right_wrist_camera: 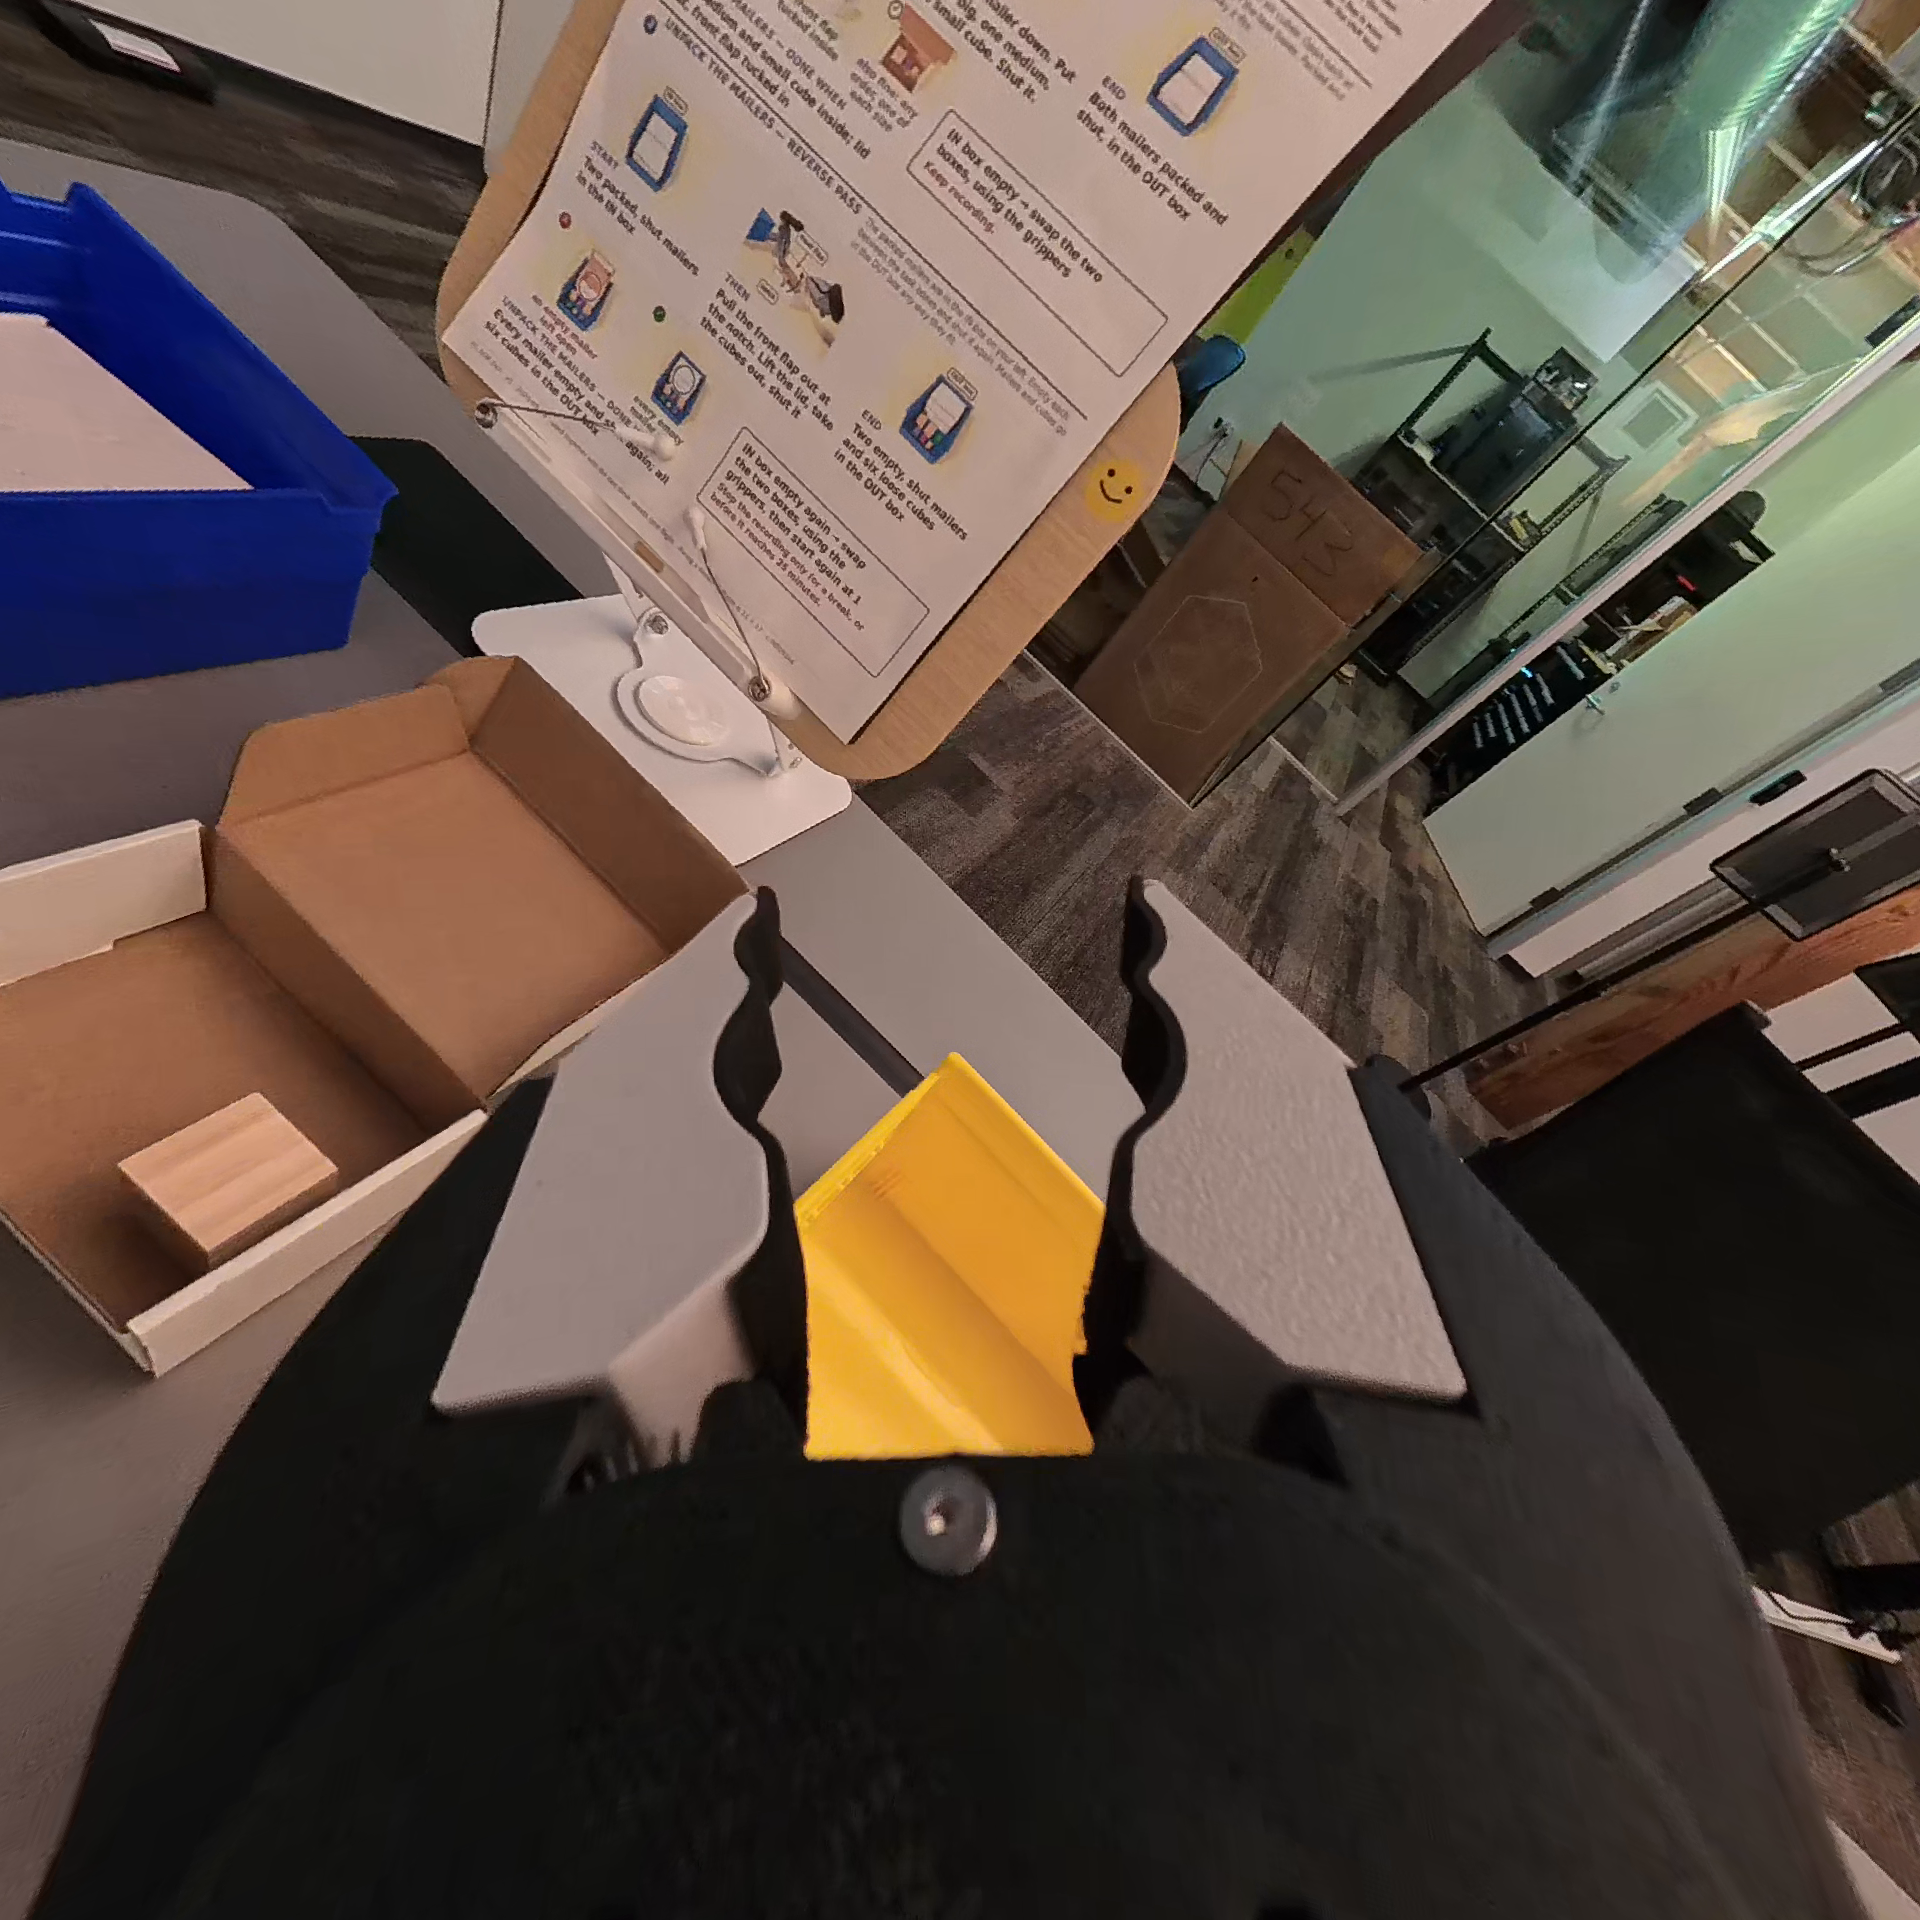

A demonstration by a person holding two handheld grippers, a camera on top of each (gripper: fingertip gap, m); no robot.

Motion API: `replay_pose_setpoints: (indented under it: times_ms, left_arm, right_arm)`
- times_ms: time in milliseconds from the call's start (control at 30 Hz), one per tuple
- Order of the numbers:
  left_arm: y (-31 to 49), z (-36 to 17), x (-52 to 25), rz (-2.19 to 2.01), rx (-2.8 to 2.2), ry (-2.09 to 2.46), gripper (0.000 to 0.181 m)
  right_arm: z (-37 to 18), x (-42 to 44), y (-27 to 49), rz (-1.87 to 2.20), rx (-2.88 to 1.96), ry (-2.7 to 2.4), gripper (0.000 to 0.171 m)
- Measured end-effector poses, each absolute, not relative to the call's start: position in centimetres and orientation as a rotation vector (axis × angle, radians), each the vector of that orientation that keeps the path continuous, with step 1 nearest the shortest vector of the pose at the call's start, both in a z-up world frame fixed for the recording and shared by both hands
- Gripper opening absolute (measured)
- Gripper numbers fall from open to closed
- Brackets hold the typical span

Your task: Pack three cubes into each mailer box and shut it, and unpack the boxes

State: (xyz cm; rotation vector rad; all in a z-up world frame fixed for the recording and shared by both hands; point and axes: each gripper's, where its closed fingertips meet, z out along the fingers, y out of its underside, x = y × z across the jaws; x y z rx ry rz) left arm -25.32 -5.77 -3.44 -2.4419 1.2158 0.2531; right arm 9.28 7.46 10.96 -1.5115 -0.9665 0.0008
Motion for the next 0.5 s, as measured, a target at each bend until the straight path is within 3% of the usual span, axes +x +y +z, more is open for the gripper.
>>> replay_pose_setpoints:
  times_ms: [33,233,500]
  left_arm:
    - [-6.9,-4.4,-26.7,0.211,-2.524,1.191,0.056]
    - [-7.7,-9.5,-31.7,0.119,-2.892,0.963,0.047]
    - [-5.9,-12.6,-32.3,0.139,-3.019,0.909,0.051]
  right_arm:
    - [10.9,9.3,7.5,-0.001,-1.514,-0.968,0.066]
    - [10.2,9.0,7.6,-0.024,-1.529,-0.995,0.066]
    - [9.3,9.0,7.9,-0.046,-1.555,-1.027,0.066]
